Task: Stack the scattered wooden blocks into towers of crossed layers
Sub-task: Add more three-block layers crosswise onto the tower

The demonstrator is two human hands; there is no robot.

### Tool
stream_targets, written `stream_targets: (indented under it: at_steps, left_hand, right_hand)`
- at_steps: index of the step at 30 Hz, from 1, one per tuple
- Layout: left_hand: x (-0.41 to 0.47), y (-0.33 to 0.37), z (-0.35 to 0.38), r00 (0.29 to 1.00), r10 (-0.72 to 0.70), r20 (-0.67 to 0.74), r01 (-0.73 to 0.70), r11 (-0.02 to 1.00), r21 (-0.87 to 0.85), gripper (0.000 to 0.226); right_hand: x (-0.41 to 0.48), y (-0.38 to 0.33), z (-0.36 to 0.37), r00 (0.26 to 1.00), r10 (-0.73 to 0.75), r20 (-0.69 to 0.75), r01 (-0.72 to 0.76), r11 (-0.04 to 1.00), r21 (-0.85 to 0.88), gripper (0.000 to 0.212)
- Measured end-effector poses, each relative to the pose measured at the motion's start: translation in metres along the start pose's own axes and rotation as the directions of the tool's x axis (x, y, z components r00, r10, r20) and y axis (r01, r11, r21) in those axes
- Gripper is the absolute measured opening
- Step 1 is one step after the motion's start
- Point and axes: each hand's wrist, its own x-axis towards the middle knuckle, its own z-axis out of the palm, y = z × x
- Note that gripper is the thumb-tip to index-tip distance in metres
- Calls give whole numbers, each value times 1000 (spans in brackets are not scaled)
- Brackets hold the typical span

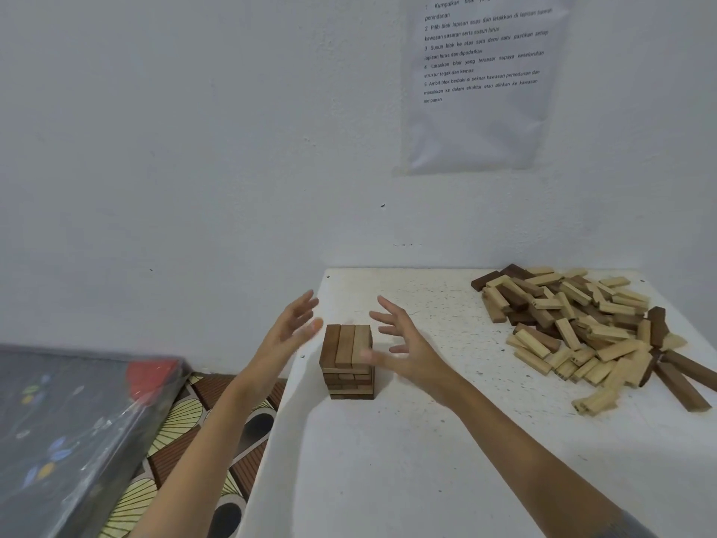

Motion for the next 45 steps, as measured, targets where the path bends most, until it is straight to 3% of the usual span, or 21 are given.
stream_targets:
  at_steps: [3,8,15,24,30,34,36,39,42,45]
  left_hand:
    - [1,21,9,992,48,-118,-53,998,-39,60]
    - [0,70,50,965,190,-180,-208,975,-83,34]
    - [13,106,137,958,282,-45,-286,948,-137,22]
    - [39,94,258,976,185,117,-162,970,-183,18]
    - [64,78,311,973,190,134,-187,982,-34,16]
    - [96,63,332,973,224,47,-229,964,134,25]
    - [113,55,338,967,255,-1,-245,929,277,21]
    - [128,48,343,959,283,11,-263,874,409,26]
    - [138,42,347,970,244,7,-225,884,410,33]
    - [141,42,350,979,202,-14,-180,900,398,31]
  right_hand:
    - [-7,-14,-8,999,20,-43,-14,990,138,62]
    - [-24,-34,-31,972,-44,-232,87,980,177,41]
    - [-71,-34,-89,882,-27,-471,142,967,211,33]
    - [-130,17,-175,701,114,-704,96,963,252,26]
    - [-156,56,-220,564,110,-818,-2,991,131,16]
    - [-168,74,-241,476,-21,-879,-177,977,-119,10]
    - [-169,87,-251,474,-97,-875,-264,933,-246,10]
    - [-165,110,-261,528,-186,-829,-380,821,-426,17]
    - [-163,119,-262,586,-127,-800,-447,774,-450,32]
    - [-161,117,-261,590,-84,-803,-422,816,-396,37]
